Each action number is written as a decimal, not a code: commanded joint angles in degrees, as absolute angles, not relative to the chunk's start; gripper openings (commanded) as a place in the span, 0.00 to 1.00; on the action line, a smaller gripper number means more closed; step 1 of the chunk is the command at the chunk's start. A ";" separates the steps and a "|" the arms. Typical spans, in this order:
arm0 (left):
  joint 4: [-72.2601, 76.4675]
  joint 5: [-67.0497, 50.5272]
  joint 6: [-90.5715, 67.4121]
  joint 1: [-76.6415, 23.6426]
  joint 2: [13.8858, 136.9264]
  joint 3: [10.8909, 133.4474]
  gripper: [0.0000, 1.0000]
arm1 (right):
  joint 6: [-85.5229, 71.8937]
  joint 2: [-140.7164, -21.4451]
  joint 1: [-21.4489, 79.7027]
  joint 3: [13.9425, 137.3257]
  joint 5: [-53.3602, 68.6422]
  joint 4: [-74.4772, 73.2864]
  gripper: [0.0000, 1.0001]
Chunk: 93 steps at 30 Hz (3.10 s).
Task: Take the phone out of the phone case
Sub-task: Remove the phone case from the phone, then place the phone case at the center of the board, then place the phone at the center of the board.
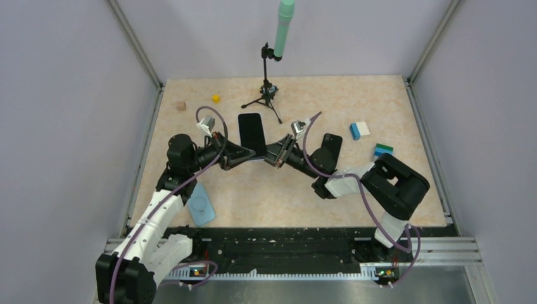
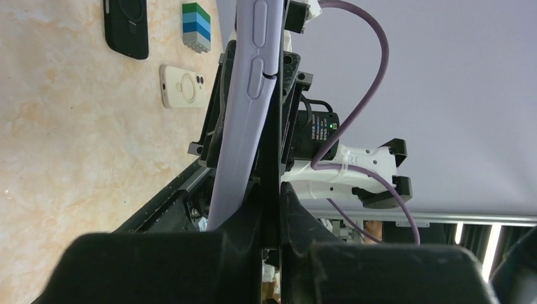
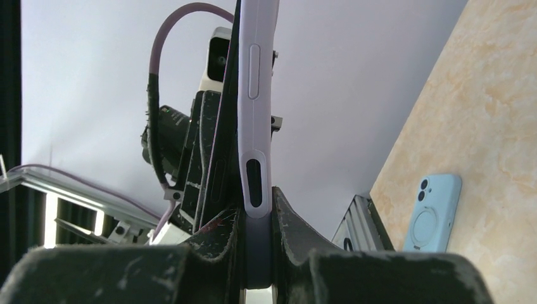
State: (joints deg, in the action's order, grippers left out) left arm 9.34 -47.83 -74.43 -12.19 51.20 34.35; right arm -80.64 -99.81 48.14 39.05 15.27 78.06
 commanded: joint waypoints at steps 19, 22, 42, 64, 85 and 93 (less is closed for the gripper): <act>-7.17 -60.51 -58.38 -12.66 50.23 42.75 0.00 | -69.62 -79.58 38.46 34.02 0.34 58.95 0.00; -13.22 -57.78 -53.84 -12.66 49.39 44.03 0.00 | -66.95 -76.91 38.36 34.02 -2.34 53.56 0.00; -29.05 -23.29 -28.47 -8.79 73.80 64.74 0.00 | -56.51 -92.69 39.63 47.18 2.38 38.77 0.00; -30.02 -20.01 -23.32 -6.89 99.71 72.27 0.00 | -61.36 -125.85 39.88 66.22 9.99 48.28 0.00; -31.07 -23.81 -26.01 -3.83 107.81 75.32 0.30 | -59.62 -130.28 40.96 78.36 12.65 26.71 0.11; -37.68 -15.81 -24.59 -3.10 109.00 80.09 0.32 | -59.15 -130.16 40.96 79.22 10.70 23.72 0.26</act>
State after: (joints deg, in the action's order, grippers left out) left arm -34.33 -19.68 -25.52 -3.49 109.36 76.49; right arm -60.25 -130.15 40.07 77.69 11.92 26.28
